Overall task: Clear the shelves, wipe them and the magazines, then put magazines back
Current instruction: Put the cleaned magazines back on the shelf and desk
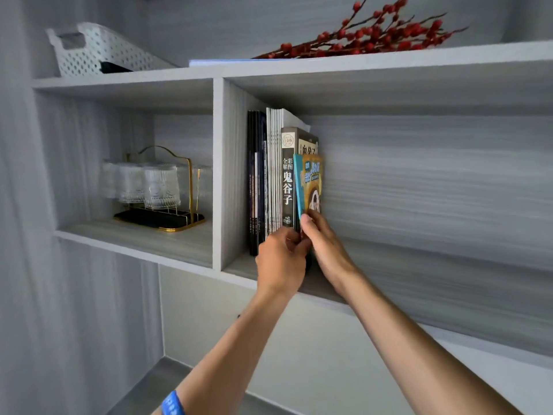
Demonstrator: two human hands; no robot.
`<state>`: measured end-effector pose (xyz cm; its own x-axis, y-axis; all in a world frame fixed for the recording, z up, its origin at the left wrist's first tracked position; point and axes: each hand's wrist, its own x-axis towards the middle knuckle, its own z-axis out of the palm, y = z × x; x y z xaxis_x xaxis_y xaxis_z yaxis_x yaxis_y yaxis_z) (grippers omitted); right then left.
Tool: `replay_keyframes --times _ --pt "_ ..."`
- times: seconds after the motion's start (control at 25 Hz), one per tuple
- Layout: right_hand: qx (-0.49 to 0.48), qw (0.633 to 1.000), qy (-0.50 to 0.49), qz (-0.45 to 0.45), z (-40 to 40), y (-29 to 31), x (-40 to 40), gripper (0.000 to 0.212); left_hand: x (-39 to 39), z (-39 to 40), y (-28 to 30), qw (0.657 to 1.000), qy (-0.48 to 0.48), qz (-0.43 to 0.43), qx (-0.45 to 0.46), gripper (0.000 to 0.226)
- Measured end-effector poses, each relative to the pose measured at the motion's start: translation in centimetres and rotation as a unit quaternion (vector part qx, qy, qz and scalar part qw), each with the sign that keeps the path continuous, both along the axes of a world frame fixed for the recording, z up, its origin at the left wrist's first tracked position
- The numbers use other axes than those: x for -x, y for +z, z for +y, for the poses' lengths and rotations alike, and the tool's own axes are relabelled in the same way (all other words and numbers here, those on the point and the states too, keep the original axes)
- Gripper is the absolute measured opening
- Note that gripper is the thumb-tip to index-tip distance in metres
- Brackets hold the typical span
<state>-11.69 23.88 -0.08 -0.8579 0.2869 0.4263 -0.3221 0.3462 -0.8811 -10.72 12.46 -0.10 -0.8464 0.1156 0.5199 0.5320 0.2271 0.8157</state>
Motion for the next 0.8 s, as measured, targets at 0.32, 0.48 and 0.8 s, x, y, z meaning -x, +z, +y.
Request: replay_keyframes --times 0.32,0.48,0.8 --pt "-0.187 0.979 -0.071 -0.031 0.2 -0.5 0.6 0.076 2.7 -3.6 -2.0 0.956 0.016 0.126 0.263 0.075" --pt "-0.193 0.977 -0.081 -0.036 -0.1 -0.4 0.2 0.077 3.5 -4.5 -1.9 0.944 -0.026 0.112 0.310 0.082" --pt "-0.212 0.973 -0.090 -0.034 -0.3 -0.3 -0.3 0.077 4.1 -4.7 -1.8 0.942 -0.004 0.087 0.325 0.083"
